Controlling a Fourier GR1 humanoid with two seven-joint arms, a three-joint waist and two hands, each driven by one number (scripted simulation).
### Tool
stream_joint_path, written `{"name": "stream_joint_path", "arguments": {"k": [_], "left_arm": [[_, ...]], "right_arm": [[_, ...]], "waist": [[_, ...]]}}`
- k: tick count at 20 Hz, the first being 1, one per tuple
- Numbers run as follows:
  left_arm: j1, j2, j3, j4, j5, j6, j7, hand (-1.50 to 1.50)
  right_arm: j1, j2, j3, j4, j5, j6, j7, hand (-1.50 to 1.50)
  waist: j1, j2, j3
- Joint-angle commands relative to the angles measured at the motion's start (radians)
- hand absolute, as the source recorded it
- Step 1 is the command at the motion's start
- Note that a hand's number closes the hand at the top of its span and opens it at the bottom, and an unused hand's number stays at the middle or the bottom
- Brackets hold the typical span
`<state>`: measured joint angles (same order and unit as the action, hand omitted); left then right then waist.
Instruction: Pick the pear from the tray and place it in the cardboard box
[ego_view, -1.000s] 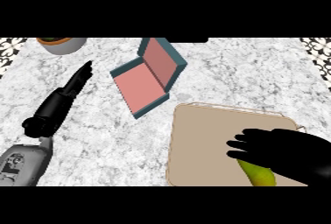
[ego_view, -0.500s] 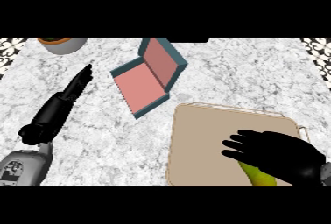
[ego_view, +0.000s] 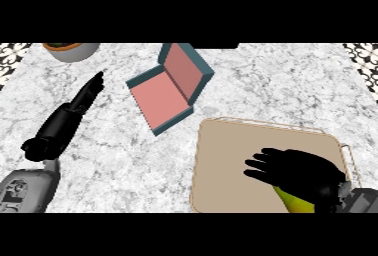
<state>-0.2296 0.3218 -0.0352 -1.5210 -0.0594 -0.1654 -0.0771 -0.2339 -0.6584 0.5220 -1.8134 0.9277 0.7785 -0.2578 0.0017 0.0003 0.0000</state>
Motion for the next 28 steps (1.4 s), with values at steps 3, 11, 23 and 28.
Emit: {"name": "stream_joint_path", "arguments": {"k": [3, 11, 23, 28], "left_arm": [[0.035, 0.015, 0.042, 0.000, -0.004, -0.046, -0.026, 0.00], [-0.001, -0.055, 0.037, 0.018, -0.050, -0.038, -0.005, 0.00], [0.033, -0.080, 0.038, -0.036, -0.074, -0.047, -0.002, 0.00], [-0.003, -0.065, 0.065, -0.057, -0.044, -0.085, 0.058, 0.00]], "right_arm": [[0.084, 0.009, 0.008, 0.030, 0.065, -0.039, -0.062, -1.50], [0.101, 0.020, -0.037, 0.081, 0.194, -0.099, -0.122, -1.50], [0.094, 0.059, 0.002, 0.214, 0.254, -0.303, -0.320, 1.50], [0.074, 0.138, -0.023, 0.240, 0.285, -0.379, -0.324, 1.50]], "waist": [[-0.003, -0.001, 0.000], [-0.004, 0.000, 0.000], [-0.002, -0.001, 0.000], [-0.002, -0.001, 0.000]]}}
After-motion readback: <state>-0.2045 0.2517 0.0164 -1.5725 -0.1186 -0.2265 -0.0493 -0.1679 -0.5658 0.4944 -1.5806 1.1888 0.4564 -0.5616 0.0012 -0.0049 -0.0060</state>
